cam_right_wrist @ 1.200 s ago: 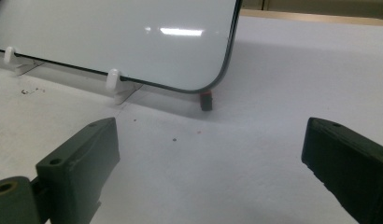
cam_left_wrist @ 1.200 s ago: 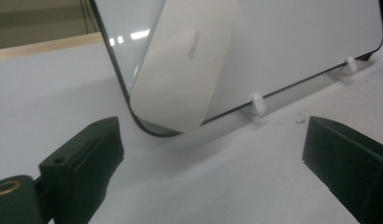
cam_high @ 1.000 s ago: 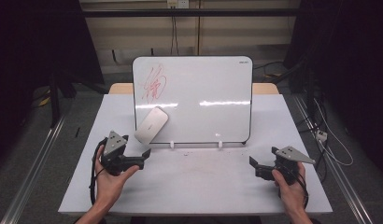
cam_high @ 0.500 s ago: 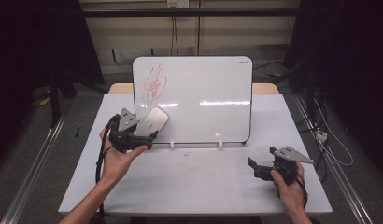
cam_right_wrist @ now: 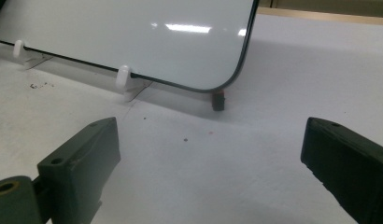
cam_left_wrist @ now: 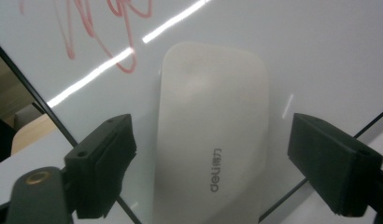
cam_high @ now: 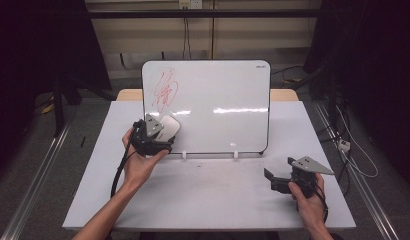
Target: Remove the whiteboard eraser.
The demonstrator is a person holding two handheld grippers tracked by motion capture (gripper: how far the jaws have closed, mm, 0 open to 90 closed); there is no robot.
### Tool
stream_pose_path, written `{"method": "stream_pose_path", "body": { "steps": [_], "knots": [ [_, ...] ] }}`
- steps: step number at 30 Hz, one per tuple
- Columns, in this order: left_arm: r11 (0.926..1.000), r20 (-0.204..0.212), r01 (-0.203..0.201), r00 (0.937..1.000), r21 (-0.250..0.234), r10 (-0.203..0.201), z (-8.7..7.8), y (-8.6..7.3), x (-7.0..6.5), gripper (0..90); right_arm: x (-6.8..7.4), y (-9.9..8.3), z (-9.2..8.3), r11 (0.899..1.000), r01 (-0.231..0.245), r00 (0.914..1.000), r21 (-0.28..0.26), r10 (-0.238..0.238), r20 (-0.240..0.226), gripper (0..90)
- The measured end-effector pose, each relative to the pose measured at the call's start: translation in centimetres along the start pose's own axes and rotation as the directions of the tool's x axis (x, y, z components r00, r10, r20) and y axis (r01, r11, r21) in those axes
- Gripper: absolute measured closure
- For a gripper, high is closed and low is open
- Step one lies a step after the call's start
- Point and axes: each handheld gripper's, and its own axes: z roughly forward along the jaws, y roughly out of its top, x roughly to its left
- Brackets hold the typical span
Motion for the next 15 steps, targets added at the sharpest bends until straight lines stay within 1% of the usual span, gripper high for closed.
{"method": "stream_pose_path", "body": {
  "steps": [1, 2, 3, 6, 10, 11, 15],
  "knots": [
    [1.0000, 0.001, 0.000, 1.0000, 0.002, 0.000, -0.2, 0.0, 0.0, 15.2, 0.1, 0.0, 0.0, 1.000, 0.004, 1.0000, 0.000, -0.004, -0.005, 4.5],
    [1.0000, -0.005, 0.003, 1.0000, -0.009, -0.003, -0.2, -0.1, 0.1, 15.5, 0.1, 0.0, 0.1, 1.000, 0.009, 0.9999, 0.001, -0.009, -0.005, 4.5],
    [1.0000, -0.002, -0.002, 1.0000, 0.003, 0.002, -0.3, -0.2, 0.2, 15.6, 0.1, 0.0, 0.1, 1.000, 0.011, 0.9999, 0.002, -0.011, -0.007, 4.6],
    [0.9999, -0.004, 0.003, 1.0000, 0.015, -0.003, -0.2, -0.9, 0.3, 16.9, 0.1, -0.1, 0.0, 1.000, 0.010, 0.9999, 0.001, -0.010, -0.008, 4.5],
    [0.9985, 0.005, -0.008, 1.0000, 0.054, 0.008, 0.5, -1.2, 0.3, 18.0, 0.1, -0.1, -0.2, 1.000, 0.008, 1.0000, -0.004, -0.008, -0.004, 4.5],
    [0.9987, 0.001, -0.012, 0.9999, 0.049, 0.012, 0.6, -1.3, 0.2, 18.4, 0.0, -0.1, -0.2, 1.000, 0.009, 1.0000, -0.004, -0.009, -0.005, 4.6],
    [0.9976, 0.002, -0.032, 0.9995, 0.062, 0.032, 0.9, -1.3, -0.2, 22.3, 0.1, 0.0, -0.1, 1.000, 0.007, 0.9999, -0.001, -0.007, -0.007, 4.6]
  ]
}}
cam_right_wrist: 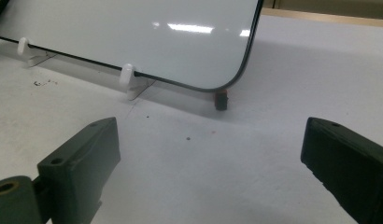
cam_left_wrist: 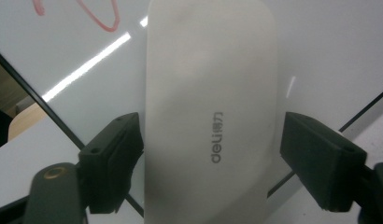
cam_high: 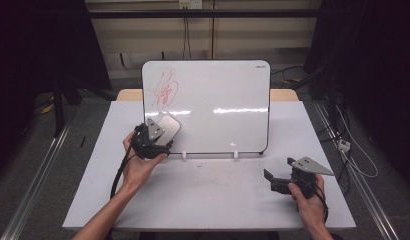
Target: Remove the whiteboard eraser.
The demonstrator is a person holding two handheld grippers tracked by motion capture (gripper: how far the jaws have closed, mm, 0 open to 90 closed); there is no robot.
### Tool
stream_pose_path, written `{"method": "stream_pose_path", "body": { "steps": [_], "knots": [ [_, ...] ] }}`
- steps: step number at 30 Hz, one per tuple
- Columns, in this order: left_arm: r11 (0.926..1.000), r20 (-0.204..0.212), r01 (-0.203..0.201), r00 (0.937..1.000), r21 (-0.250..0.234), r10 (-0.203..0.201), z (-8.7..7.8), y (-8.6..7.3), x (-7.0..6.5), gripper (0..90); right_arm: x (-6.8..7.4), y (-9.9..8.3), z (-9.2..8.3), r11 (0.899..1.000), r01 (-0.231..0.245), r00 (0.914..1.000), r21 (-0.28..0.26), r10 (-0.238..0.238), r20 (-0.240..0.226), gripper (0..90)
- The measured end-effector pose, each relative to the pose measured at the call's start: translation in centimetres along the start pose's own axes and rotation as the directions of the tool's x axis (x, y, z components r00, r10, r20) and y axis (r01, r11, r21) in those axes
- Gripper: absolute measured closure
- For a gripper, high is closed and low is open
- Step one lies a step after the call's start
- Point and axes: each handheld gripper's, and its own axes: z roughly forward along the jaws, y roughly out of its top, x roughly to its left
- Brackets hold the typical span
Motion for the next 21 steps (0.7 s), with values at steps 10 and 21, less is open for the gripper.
{"method": "stream_pose_path", "body": {
  "steps": [10, 21],
  "knots": [
    [0.9998, -0.037, -0.017, 0.9992, 0.008, 0.017, 0.33, -0.04, -0.26, 29.2, -0.05, -0.04, -0.05, 1.000, 0.001, 1.0000, -0.002, -0.001, 0.002, 4.5],
    [0.9997, -0.028, -0.022, 0.9993, 0.003, 0.022, 0.29, -0.04, -0.14, 30.0, 0.03, 0.00, 0.01, 1.000, 0.003, 1.0000, -0.001, -0.003, 0.000, 4.5]
  ]
}}
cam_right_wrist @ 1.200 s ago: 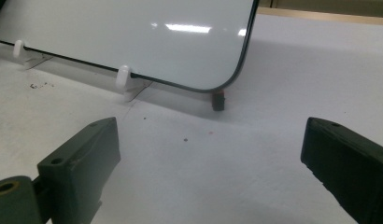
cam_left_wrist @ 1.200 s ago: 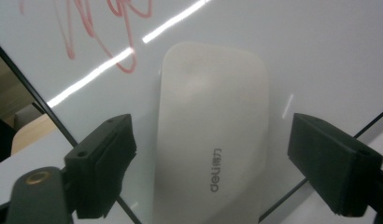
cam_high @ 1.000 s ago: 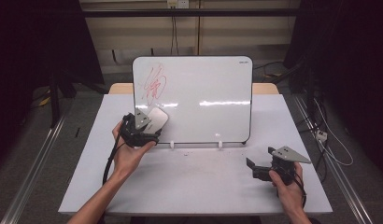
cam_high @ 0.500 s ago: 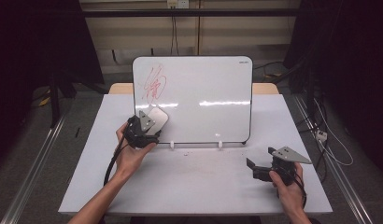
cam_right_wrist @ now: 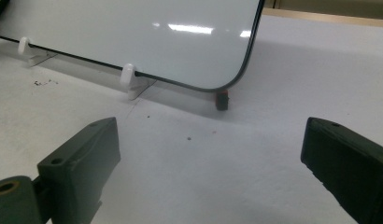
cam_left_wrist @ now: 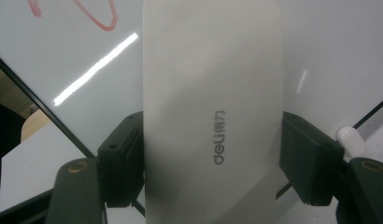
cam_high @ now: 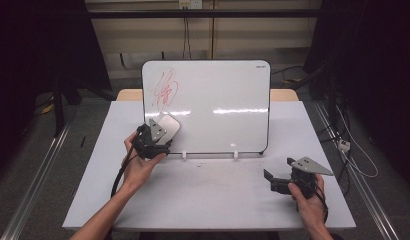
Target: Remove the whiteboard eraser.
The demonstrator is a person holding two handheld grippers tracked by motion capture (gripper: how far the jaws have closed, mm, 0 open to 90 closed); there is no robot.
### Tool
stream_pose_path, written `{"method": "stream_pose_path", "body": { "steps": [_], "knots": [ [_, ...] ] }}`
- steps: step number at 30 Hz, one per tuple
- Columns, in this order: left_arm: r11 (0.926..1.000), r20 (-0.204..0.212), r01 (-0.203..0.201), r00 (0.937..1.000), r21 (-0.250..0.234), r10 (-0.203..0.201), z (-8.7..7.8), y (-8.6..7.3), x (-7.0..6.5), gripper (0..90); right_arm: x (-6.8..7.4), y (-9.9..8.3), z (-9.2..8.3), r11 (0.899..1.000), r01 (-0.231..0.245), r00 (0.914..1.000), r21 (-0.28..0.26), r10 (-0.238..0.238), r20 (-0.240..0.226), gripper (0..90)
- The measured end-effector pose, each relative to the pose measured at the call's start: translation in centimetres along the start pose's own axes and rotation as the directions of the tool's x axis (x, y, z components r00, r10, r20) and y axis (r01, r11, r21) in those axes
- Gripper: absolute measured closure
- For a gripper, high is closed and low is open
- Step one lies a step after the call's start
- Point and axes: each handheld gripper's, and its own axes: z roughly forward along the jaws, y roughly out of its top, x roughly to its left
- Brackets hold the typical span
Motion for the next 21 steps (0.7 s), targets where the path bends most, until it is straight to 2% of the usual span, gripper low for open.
{"method": "stream_pose_path", "body": {
  "steps": [8, 10, 12, 13, 14, 20, 21],
  "knots": [
    [0.9990, 0.029, 0.039, 0.9988, -0.021, -0.039, 0.0, -0.2, 0.4, 30.1, -0.1, 0.0, 0.1, 1.000, -0.002, 1.0000, 0.002, 0.002, 0.002, 4.6],
    [0.9976, 0.057, 0.065, 0.9964, -0.026, -0.063, -0.1, -0.2, 0.8, 30.1, -0.1, 0.0, 0.1, 1.000, 0.000, 1.0000, 0.003, 0.000, -0.001, 4.6],
    [0.9973, 0.083, 0.071, 0.9942, -0.017, -0.069, -0.2, -0.3, 1.1, 30.1, 0.0, 0.0, 0.1, 1.000, 0.000, 1.0000, 0.004, 0.000, 0.001, 4.6],
    [0.9950, 0.095, 0.096, 0.9910, -0.027, -0.093, -0.2, -0.3, 1.2, 30.1, 0.0, 0.0, 0.1, 1.000, 0.000, 1.0000, 0.005, 0.000, 0.002, 4.6],
    [0.9929, 0.102, 0.114, 0.9886, -0.034, -0.110, -0.2, -0.4, 1.2, 30.1, 0.0, 0.0, 0.0, 1.000, -0.002, 1.0000, 0.003, 0.002, 0.003, 4.6],
    [0.9900, 0.120, 0.135, 0.9843, -0.041, -0.130, -0.2, -0.5, 1.4, 30.1, 0.1, 0.1, -0.1, 1.000, -0.011, 0.9999, -0.003, 0.011, 0.008, 4.6],
    [0.9869, 0.127, 0.153, 0.9812, -0.051, -0.145, -0.5, -0.5, 1.4, 30.1, 0.1, 0.1, -0.1, 1.000, -0.016, 0.9999, -0.001, 0.016, 0.007, 4.6]
  ]
}}
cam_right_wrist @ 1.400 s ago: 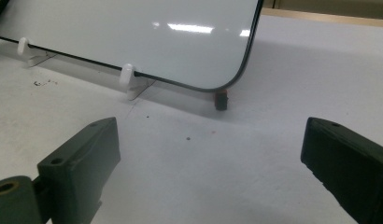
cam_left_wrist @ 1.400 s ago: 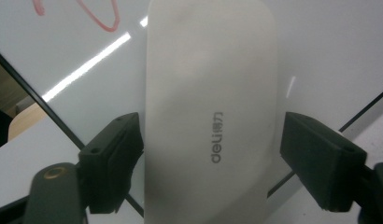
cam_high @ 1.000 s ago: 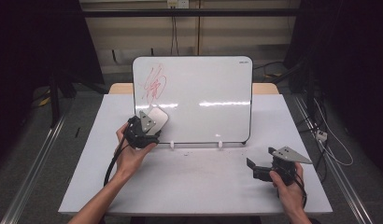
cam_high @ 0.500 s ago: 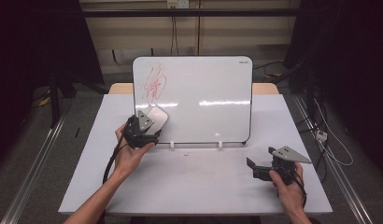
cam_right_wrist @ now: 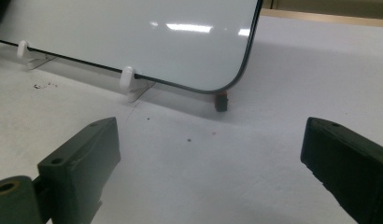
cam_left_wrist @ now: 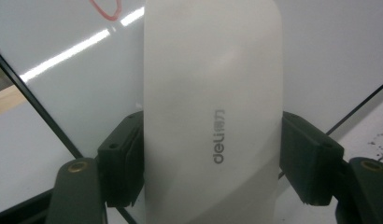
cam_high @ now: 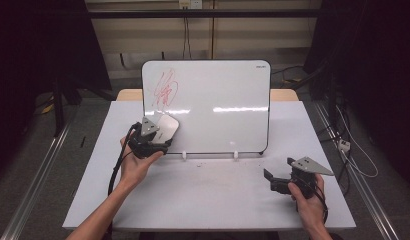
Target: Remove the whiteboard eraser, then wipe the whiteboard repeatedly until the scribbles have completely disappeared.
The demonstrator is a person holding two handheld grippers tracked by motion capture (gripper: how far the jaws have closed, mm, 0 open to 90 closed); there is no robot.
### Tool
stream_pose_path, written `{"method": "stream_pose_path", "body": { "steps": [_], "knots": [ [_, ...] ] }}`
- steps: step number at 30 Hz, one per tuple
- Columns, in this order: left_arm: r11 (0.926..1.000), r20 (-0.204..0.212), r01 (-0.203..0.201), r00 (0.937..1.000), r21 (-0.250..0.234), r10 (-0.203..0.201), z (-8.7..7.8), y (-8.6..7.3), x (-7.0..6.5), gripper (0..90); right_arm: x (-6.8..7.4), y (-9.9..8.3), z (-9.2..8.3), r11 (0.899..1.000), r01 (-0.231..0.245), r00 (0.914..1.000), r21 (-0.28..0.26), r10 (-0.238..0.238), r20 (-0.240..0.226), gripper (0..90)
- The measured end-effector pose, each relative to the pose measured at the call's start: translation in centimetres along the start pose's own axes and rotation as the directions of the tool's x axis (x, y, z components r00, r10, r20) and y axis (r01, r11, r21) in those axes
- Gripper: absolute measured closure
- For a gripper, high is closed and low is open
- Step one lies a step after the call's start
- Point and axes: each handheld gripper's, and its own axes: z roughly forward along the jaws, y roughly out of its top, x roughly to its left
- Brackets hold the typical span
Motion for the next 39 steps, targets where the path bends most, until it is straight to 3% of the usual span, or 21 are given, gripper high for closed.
{"method": "stream_pose_path", "body": {
  "steps": [10, 23, 31, 39],
  "knots": [
    [0.9965, -0.022, -0.034, 0.9992, -0.076, 0.033, -2.0, 0.8, -0.7, 30.1, 0.0, 0.0, 0.2, 1.000, 0.014, 0.9998, -0.001, -0.014, -0.013, 4.6],
    [0.9945, -0.055, -0.041, 0.9979, -0.097, 0.036, -2.6, 1.0, -0.6, 30.1, -0.1, 0.0, -0.1, 1.000, 0.006, 0.9998, -0.007, -0.006, -0.020, 4.6],
    [0.9914, -0.038, -0.030, 0.9989, -0.127, 0.026, -3.1, 1.3, -0.5, 30.1, -0.1, 0.1, 0.3, 1.000, 0.000, 0.9998, 0.003, 0.000, -0.019, 4.6],
    [0.9884, -0.061, -0.039, 0.9977, -0.147, 0.031, -4.0, 2.1, -0.4, 30.1, -0.1, -0.1, 0.0, 1.000, 0.007, 0.9997, -0.003, -0.007, -0.023, 4.6]
  ]
}}
